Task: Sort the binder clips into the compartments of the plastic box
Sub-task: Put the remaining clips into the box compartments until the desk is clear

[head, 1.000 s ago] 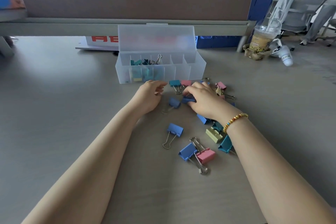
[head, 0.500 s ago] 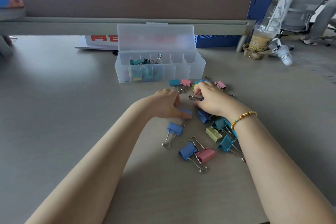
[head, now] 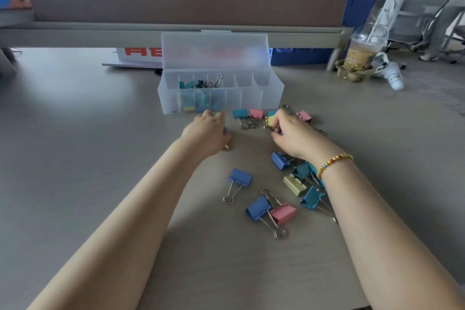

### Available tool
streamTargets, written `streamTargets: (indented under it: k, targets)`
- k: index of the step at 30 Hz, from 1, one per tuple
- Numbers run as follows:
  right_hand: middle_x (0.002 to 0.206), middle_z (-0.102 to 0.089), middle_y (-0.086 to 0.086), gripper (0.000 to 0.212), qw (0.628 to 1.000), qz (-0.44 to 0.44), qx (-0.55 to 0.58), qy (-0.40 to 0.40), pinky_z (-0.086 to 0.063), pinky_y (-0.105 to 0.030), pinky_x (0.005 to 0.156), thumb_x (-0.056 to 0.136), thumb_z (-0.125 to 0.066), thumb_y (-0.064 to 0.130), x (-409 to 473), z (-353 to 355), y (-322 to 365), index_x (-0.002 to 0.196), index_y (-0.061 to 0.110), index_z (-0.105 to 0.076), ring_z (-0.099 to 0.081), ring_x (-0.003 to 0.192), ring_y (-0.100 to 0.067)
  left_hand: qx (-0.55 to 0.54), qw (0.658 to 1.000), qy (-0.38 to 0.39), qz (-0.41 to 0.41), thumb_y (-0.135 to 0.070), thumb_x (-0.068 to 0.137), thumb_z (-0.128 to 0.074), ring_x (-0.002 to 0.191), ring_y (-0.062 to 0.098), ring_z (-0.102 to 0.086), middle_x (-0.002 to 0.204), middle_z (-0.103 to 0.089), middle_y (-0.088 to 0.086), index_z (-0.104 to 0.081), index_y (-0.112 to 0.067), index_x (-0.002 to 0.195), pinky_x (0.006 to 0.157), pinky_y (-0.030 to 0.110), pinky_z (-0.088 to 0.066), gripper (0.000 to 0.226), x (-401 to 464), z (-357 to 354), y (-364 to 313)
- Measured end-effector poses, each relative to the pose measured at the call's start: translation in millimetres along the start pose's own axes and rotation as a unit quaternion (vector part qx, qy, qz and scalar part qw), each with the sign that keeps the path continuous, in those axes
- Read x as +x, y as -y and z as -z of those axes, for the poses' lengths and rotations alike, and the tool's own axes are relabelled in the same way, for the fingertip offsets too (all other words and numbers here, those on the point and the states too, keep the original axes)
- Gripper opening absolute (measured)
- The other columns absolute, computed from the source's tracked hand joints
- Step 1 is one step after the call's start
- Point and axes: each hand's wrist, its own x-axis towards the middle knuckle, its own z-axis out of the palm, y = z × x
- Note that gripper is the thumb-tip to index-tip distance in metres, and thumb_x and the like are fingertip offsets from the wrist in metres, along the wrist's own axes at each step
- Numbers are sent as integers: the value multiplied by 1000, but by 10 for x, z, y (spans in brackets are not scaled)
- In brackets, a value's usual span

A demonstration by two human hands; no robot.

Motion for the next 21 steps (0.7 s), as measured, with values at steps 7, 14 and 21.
streamTargets:
  k: [7, 14, 21]
  targets:
    - [107, -64, -7, 14, 999, 13, 33, -14, -43, -27, 75, 95, -49, 14, -5, -10, 36, 107, 11, -56, -56, 93, -22, -22, 977, 165, -133, -8, 92, -49, 130, 20, -41, 141, -45, 1, -48, -22, 136, 103, 23, -31, 46, -58, 269, 161]
    - [101, -66, -6, 9, 998, 22, 54, -28, -39, -24, 68, 96, -49, 19, -12, -20, 71, 101, 13, -55, -57, 87, -21, 13, 992, 92, -85, -31, 88, -61, 91, 22, -50, 103, -40, 0, -58, -19, 113, 74, 25, -37, 28, 53, 163, 198]
    - [96, -66, -4, 9, 994, 23, 99, -41, -49, -31, 72, 95, -51, 21, -11, -28, 118, 96, 14, -55, -60, 86, -22, -7, 992, 88, -94, -30, 89, -55, 72, 20, -41, 83, -47, 0, -44, -14, 83, 56, 26, -32, 20, 30, 135, 167]
